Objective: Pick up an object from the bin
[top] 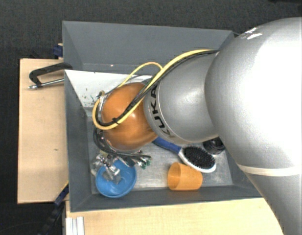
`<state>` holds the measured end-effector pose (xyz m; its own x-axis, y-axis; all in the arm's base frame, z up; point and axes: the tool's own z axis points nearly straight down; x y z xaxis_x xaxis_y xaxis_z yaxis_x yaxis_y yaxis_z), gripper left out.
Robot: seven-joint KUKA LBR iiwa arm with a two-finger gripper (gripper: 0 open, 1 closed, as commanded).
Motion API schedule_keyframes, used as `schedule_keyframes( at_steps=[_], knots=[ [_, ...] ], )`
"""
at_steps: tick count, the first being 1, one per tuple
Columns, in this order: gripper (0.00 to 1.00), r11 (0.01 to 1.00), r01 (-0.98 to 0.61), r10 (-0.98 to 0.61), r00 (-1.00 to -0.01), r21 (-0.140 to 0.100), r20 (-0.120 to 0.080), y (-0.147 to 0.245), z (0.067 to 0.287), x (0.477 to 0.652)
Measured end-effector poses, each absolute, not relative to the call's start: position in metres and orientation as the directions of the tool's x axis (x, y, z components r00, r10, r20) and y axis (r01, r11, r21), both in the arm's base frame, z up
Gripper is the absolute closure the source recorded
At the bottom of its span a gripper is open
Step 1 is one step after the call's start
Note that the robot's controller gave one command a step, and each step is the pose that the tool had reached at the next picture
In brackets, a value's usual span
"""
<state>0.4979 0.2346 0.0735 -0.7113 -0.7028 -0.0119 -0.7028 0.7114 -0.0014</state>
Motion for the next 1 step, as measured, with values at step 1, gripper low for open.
schedule_keyframes(
  at_steps=[1],
  knots=[
    [1.0,0.713,-0.702,-0.701,-0.713,-0.001,-0.009,0.236,0.0779,0.4996]
  ],
)
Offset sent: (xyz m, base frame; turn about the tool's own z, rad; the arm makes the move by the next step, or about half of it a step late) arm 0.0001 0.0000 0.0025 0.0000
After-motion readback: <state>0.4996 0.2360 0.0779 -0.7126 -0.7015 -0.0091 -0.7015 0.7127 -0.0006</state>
